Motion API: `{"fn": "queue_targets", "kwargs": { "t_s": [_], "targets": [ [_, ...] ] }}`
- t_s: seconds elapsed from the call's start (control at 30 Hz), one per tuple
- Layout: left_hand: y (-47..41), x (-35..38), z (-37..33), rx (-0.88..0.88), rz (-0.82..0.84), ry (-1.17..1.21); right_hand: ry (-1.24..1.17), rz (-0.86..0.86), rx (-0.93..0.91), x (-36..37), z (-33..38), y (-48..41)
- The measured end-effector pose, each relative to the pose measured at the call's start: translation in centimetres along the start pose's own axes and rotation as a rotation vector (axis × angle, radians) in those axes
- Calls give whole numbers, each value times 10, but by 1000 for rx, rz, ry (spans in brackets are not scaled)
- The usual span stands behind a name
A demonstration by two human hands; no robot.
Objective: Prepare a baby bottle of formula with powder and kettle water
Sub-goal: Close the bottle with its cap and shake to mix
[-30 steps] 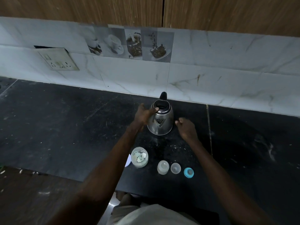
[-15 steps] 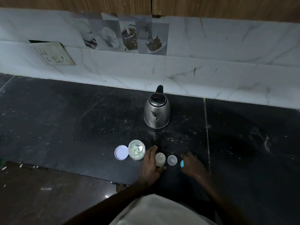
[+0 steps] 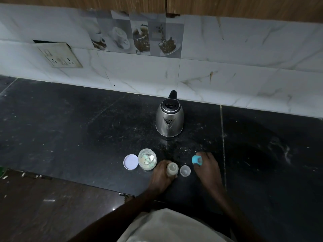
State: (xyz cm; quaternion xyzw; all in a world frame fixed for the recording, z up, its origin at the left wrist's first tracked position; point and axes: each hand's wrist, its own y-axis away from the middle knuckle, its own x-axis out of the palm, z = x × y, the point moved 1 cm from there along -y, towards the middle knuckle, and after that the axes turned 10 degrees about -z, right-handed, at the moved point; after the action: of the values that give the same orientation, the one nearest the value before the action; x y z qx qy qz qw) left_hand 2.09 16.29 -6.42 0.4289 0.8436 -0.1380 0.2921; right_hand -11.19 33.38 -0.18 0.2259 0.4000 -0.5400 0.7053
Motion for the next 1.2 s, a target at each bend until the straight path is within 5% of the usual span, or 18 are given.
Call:
{"fn": "queue_targets", "kwargs": {
  "t_s": [0.13, 0.23, 0.7, 1.03, 1.2],
  "targets": [
    [-1, 0, 2, -22, -13, 50, -200, 214, -145, 1, 26, -3],
    [2, -2, 0, -56, -22, 104, -136, 366, -312, 10, 40, 4],
    [3, -1, 4, -47, -63, 198, 24, 461, -615, 28, 61, 5],
    [1, -1, 4, -63, -59, 147, 448, 460, -435, 24, 88, 5],
    [1, 0, 3, -98, -58, 133, 332, 481, -489, 25, 82, 12]
  ]
}}
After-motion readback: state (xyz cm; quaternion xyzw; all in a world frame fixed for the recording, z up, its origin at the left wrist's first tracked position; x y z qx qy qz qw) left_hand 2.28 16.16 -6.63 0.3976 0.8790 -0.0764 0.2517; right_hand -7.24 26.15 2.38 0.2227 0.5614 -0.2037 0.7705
